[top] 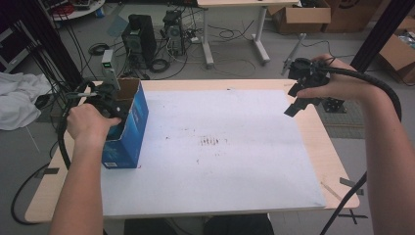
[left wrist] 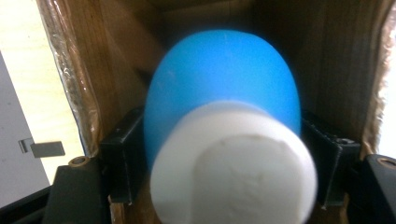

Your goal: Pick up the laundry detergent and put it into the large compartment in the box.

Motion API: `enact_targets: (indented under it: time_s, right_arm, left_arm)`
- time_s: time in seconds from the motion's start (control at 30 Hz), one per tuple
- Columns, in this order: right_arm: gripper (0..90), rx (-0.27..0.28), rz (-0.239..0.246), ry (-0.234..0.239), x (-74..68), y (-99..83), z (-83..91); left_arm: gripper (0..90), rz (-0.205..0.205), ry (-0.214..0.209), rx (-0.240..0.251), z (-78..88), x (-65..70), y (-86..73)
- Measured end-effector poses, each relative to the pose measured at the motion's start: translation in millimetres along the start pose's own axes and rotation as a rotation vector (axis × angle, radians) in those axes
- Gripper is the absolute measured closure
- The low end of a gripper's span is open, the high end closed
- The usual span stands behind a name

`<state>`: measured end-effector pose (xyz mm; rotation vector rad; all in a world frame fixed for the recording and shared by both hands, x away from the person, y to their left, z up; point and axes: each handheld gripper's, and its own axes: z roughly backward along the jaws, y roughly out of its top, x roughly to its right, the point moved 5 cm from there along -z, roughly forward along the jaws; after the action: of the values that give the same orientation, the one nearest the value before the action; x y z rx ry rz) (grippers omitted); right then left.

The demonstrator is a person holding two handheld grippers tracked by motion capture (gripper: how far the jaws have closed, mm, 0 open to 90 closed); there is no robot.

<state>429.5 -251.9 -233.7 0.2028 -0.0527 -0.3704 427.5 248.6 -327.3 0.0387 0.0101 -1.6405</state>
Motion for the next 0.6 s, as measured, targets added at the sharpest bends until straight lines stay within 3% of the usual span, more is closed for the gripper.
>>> enact_targets:
  time_s: [0.27,0.6]
  right_arm:
    - [19.3,0.004,0.002,0.001,-0.5,-1.3,0.3]
    - [19.3,0.007,0.005,0.001,-2.0,-0.4,1.2]
  left_arm:
    - [25.5,0.009,-0.027,0.046,12.3,-2.4,-2.4]
    - [20.4,-0.05,-0.028,0.098,37.4,7.0,-3.4]
